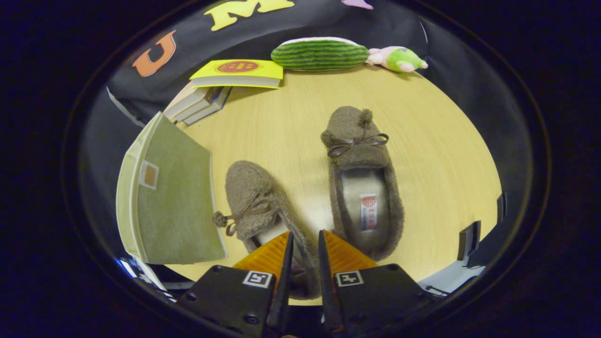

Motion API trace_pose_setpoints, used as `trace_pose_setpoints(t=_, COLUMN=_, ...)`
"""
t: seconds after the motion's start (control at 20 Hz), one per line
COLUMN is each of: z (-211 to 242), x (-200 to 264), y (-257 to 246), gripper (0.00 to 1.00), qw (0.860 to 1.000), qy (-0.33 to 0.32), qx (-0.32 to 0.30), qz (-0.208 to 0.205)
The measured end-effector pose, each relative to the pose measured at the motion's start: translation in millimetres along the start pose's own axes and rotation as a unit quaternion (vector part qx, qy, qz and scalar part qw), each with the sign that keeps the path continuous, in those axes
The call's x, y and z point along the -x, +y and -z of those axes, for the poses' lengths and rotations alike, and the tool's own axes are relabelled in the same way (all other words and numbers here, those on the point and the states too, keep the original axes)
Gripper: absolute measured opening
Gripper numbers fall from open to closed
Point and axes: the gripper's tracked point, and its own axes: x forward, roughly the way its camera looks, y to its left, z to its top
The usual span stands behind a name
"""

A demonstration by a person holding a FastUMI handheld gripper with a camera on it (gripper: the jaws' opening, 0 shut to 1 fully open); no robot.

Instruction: Open the storage box then place both shoes into the box .Put the left shoe in first, then the right shoe, with the right side of both shoes facing outward in a uniform manner.

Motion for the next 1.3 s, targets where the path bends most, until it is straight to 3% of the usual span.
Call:
trace_pose_setpoints(t=0.3, z=3.0, x=-18.7, y=12.7, gripper=0.38, qw=0.997, qy=0.040, qx=0.054, qz=-0.025)
trace_pose_setpoints(t=0.4, z=1.5, x=-19.2, y=7.0, gripper=0.27, qw=0.997, qy=0.049, qx=0.055, qz=-0.017)
trace_pose_setpoints(t=0.45, z=4.9, x=-20.0, y=9.7, gripper=0.09, qw=0.997, qy=0.060, qx=0.044, qz=-0.025)
trace_pose_setpoints(t=0.5, z=6.3, x=-15.9, y=12.2, gripper=0.06, qw=0.997, qy=0.063, qx=0.033, qz=-0.034)
trace_pose_setpoints(t=1.0, z=0.5, x=31.0, y=52.2, gripper=0.06, qw=0.988, qy=0.058, qx=-0.088, qz=-0.117)
trace_pose_setpoints(t=1.3, z=-30.6, x=81.4, y=84.5, gripper=0.06, qw=0.982, qy=0.021, qx=-0.102, qz=-0.159)
